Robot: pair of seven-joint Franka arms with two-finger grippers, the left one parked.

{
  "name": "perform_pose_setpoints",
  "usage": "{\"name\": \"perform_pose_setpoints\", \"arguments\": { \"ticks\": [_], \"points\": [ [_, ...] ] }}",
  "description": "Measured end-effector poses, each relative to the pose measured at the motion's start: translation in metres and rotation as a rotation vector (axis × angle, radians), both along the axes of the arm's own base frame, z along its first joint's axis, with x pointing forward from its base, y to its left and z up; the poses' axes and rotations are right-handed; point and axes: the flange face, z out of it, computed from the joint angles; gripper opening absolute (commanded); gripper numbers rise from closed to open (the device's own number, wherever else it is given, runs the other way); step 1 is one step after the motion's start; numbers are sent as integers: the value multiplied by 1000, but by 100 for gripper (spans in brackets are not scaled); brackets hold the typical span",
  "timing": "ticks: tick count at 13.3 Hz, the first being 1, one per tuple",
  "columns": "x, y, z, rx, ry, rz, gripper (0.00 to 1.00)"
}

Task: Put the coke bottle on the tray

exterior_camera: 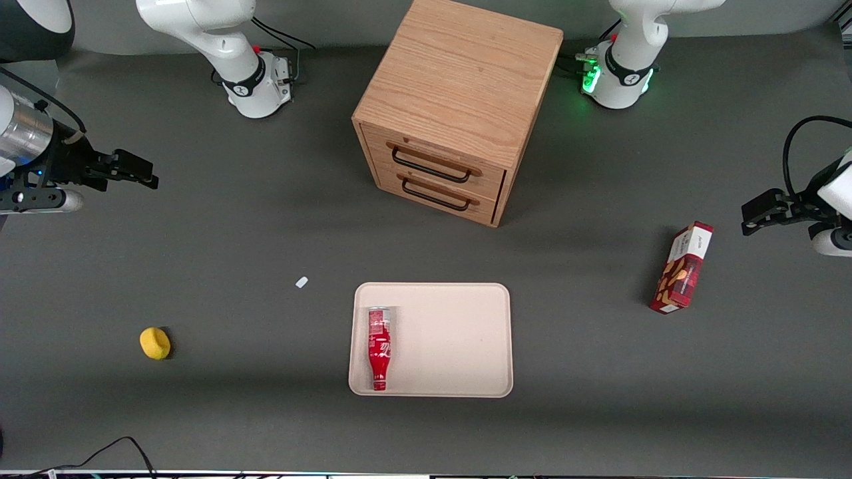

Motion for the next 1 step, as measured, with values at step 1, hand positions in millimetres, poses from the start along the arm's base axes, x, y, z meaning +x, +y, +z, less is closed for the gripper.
{"name": "perform_pose_setpoints", "arguments": {
  "ticks": [1],
  "points": [
    [0, 1, 0, 1, 1, 3, 100]
  ]
}}
